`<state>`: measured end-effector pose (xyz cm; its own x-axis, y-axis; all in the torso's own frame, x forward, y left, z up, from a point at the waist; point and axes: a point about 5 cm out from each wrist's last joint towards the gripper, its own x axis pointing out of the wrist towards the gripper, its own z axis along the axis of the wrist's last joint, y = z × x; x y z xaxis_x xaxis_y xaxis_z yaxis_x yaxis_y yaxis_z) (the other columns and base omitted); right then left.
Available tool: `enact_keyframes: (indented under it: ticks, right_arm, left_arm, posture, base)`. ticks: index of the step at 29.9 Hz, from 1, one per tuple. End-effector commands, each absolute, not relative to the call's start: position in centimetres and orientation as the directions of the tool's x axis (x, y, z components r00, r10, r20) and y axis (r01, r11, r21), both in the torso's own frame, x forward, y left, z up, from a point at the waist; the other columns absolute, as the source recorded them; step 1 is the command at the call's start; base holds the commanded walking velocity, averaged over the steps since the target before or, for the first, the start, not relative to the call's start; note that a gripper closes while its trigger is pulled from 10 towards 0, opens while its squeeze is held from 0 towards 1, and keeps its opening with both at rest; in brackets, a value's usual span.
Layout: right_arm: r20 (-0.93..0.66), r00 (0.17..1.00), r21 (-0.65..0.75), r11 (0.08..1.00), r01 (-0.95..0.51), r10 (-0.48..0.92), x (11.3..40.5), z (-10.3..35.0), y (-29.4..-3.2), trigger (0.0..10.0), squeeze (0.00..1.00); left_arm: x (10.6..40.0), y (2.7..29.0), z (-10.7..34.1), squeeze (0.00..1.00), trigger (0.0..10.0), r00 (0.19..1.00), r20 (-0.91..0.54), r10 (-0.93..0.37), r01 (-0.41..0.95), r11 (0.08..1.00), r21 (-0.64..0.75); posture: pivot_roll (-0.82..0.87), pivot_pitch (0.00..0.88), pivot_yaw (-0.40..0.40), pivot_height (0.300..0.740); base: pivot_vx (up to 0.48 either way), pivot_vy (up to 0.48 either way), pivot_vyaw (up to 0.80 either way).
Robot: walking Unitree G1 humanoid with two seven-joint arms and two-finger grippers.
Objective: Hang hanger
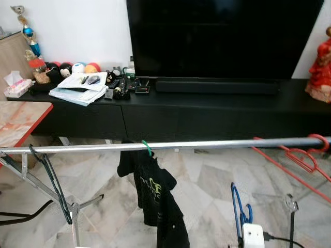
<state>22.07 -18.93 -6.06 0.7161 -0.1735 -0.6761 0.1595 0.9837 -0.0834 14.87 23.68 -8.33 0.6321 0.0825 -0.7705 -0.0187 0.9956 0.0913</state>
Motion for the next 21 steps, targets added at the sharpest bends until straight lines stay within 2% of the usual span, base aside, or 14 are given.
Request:
enact_keyframes:
  ticks: [1,3,9,14,21]
  right_arm:
    - [-0.65,0.729,-0.077,0.972,0.22,-0.217,22.5,-5.6,-19.9,10.0,0.0]
    - [-0.626,0.746,-0.072,0.97,0.232,-0.225,23.3,-5.0,-20.0,10.0,0.0]
    - [-0.447,0.848,-0.017,0.951,0.309,-0.284,28.1,-0.8,-20.5,10.0,0.0]
    - [-0.331,0.911,0.004,0.965,0.263,-0.246,31.1,2.2,-19.7,10.0,0.0]
    - [-0.271,0.94,-0.011,0.977,0.211,-0.206,32.6,4.0,-18.9,10.0,0.0]
  left_arm:
    - [14.5,23.5,-8.6,0.0,10.0,0.623,-0.779,0.077,-0.011,0.996,0.09]
    - [14.4,23.5,-8.6,0.0,10.0,0.622,-0.779,0.076,-0.009,0.996,0.09]
    - [14.3,23.6,-8.6,0.0,10.0,0.622,-0.78,0.075,-0.002,0.996,0.094]
    - [14.3,23.6,-8.6,0.0,10.0,0.622,-0.78,0.075,0.002,0.995,0.097]
    - [14.4,23.5,-8.6,0.0,10.0,0.623,-0.779,0.074,0.002,0.995,0.097]
  posture:
    - [0.03,0.059,0.022,0.74]
    - [0.03,0.059,0.023,0.74]
    - [0.03,0.065,0.026,0.74]
    - [0.03,0.067,0.025,0.74]
    - [0.04,0.068,0.022,0.74]
  base:
    - [0.0,0.0,0.0]
    - [0.0,0.0,0.0]
    - [0.0,0.0,0.0]
    - [0.0,0.0,0.0]
    - [0.0,0.0,0.0]
